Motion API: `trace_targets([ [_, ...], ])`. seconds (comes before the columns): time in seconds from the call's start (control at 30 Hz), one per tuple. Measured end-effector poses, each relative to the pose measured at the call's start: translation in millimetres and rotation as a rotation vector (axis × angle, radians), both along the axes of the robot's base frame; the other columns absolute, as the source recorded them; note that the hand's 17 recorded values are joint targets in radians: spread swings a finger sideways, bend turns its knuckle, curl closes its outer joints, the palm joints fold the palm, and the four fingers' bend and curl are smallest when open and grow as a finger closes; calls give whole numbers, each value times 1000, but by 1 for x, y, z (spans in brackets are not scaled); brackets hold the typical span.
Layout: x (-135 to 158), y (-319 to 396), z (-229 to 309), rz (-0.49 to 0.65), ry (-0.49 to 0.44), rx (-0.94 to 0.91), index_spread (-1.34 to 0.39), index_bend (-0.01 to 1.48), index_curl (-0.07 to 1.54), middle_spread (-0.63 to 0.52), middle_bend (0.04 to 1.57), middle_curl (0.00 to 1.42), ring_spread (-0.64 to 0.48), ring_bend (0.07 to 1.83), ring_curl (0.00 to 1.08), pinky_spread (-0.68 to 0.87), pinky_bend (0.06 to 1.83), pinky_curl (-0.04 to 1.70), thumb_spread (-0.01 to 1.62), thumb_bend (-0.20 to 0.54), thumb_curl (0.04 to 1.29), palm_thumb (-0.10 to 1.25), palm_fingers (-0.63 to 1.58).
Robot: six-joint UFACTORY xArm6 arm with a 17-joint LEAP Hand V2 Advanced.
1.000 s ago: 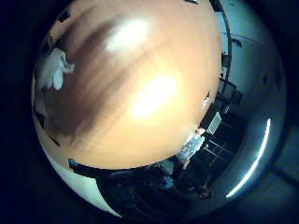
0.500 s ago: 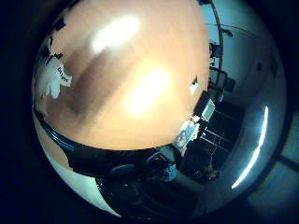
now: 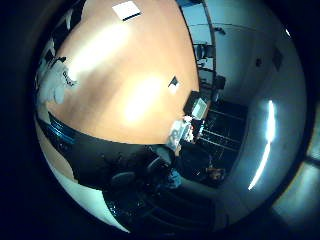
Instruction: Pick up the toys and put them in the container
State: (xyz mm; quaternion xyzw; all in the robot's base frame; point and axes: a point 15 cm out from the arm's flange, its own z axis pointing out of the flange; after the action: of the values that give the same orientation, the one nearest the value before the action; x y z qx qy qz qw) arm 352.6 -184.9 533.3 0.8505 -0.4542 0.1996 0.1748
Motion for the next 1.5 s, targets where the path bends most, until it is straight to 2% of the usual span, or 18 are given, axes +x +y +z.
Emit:
trace_targets([
  [0.23,2,67,59,72,-101,31,-450,1175,536,-525,566,515,-117,177,113,316,178,127,929,-19,417,1051,525],
  [0.53,9,182,76,219,-158,87,-449,1180,527,-532,576,528,-129,179,116,332,177,120,921,-20,424,1049,542],
  [0.9,15,269,53,314,-130,115,-449,1178,518,-541,581,541,-142,183,123,333,176,110,918,-19,429,1051,548],
  [1.37,25,296,33,329,-93,122,-452,1174,519,-544,580,558,-161,183,130,333,178,103,926,-19,419,1052,550],
  [1.43,24,299,33,336,-93,128,-461,1131,510,-534,570,556,-158,195,137,336,188,110,929,-20,421,1046,530],
  [1.5,23,301,33,341,-91,140,-509,844,430,-466,443,517,-134,286,178,345,289,155,927,-27,425,1027,373],
])
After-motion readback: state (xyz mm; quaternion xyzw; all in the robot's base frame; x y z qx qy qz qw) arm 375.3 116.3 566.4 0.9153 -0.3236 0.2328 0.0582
